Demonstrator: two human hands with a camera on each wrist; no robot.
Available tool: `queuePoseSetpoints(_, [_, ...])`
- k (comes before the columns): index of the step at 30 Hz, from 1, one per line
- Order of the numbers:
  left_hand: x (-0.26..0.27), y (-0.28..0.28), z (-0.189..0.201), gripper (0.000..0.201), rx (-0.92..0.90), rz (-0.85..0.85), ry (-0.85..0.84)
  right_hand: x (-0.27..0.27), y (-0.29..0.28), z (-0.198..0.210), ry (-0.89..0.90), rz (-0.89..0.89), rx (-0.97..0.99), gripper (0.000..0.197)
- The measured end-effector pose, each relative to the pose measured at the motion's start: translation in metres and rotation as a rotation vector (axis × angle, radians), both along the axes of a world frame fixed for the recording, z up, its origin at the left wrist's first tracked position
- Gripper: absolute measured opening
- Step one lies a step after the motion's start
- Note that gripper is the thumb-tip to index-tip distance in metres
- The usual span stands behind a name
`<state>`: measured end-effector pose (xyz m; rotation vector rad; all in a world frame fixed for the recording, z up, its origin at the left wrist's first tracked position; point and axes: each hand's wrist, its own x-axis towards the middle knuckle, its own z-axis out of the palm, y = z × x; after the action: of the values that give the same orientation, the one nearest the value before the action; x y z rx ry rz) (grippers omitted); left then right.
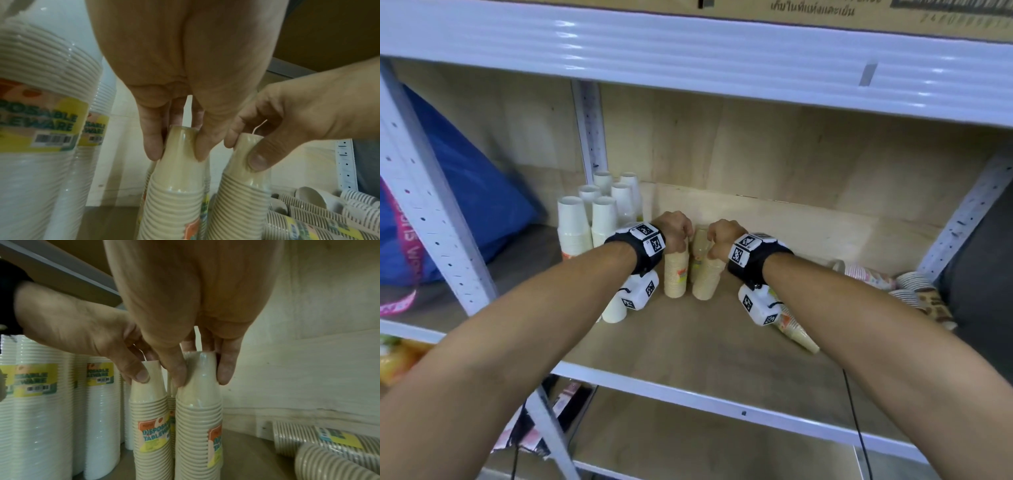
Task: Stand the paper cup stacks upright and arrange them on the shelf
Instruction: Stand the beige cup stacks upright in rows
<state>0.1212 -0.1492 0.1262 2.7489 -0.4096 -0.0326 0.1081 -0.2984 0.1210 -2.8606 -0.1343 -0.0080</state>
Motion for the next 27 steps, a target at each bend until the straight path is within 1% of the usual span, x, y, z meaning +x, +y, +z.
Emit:
queuePoseSetpoints(6, [0.000, 0.003, -0.009, 0.036, 0.008, -0.005, 0.022, 0.012, 0.008, -0.009, 0.020, 0.055, 0.006, 0.035])
queuePoseSetpoints(11, [0.002, 0.003, -0.014, 0.032, 0.000, -0.012, 0.026, 0.017, 0.010, -0.016, 0.048, 0.103, 0.023, 0.039])
queuePoseSetpoints(14, [0.003, 0.003, -0.011, 0.026, -0.033, 0.034, 0.008, 0.019, 0.010, -0.015, 0.052, 0.123, 0.050, 0.038])
queuePoseSetpoints(19, [0.004, 0.005, -0.009, 0.030, -0.047, 0.125, -0.016, 0.024, 0.012, -0.014, 0.064, 0.123, 0.063, 0.040])
queuePoseSetpoints(24, [0.003, 0.003, -0.010, 0.023, -0.001, 0.073, -0.010, 0.027, 0.013, -0.019, 0.026, 0.102, 0.043, 0.038])
queuePoseSetpoints(27, [0.003, 0.002, -0.008, 0.022, -0.038, 0.100, -0.010, 0.027, 0.012, -0.019, 0.017, 0.091, 0.044, 0.042])
